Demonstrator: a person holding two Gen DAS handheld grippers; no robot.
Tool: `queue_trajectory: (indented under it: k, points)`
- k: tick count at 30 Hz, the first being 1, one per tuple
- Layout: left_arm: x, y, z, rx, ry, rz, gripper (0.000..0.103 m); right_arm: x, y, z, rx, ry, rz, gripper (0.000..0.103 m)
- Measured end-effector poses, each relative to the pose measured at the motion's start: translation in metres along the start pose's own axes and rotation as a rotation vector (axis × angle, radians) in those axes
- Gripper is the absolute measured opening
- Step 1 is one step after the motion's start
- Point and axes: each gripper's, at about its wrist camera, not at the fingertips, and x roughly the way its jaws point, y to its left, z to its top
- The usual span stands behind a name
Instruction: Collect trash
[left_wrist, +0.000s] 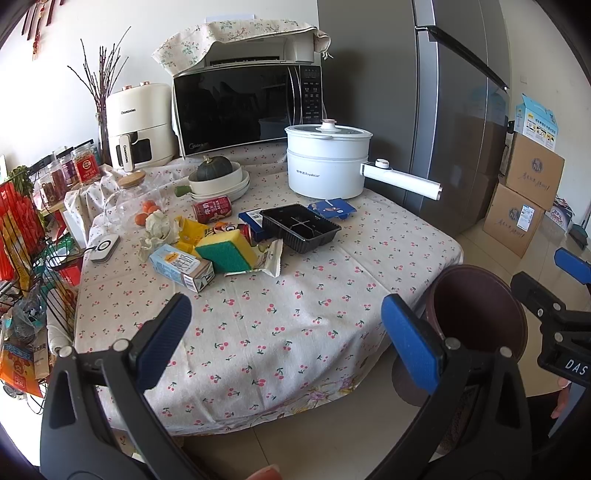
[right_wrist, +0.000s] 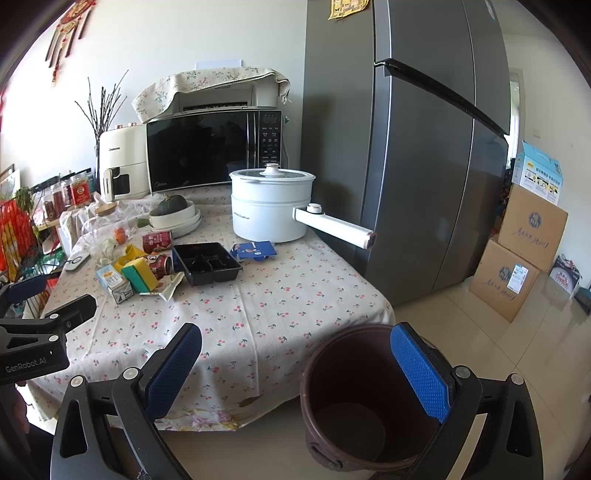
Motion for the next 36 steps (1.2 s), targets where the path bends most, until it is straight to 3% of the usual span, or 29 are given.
queue_trajectory:
  k: [24, 36]
  points:
    - [-0.001, 0.008, -0.005, -0.012, 0.005, 0.002, 0.102, 0.0, 0.004, -0.001, -0.001, -0.005, 0.002, 0.103]
    - [0.008, 0.015, 0.006, -0.036, 0.05, 0.01, 0.102, 0.01, 0.007, 0.005, -0.021, 0.033, 0.009, 0.103]
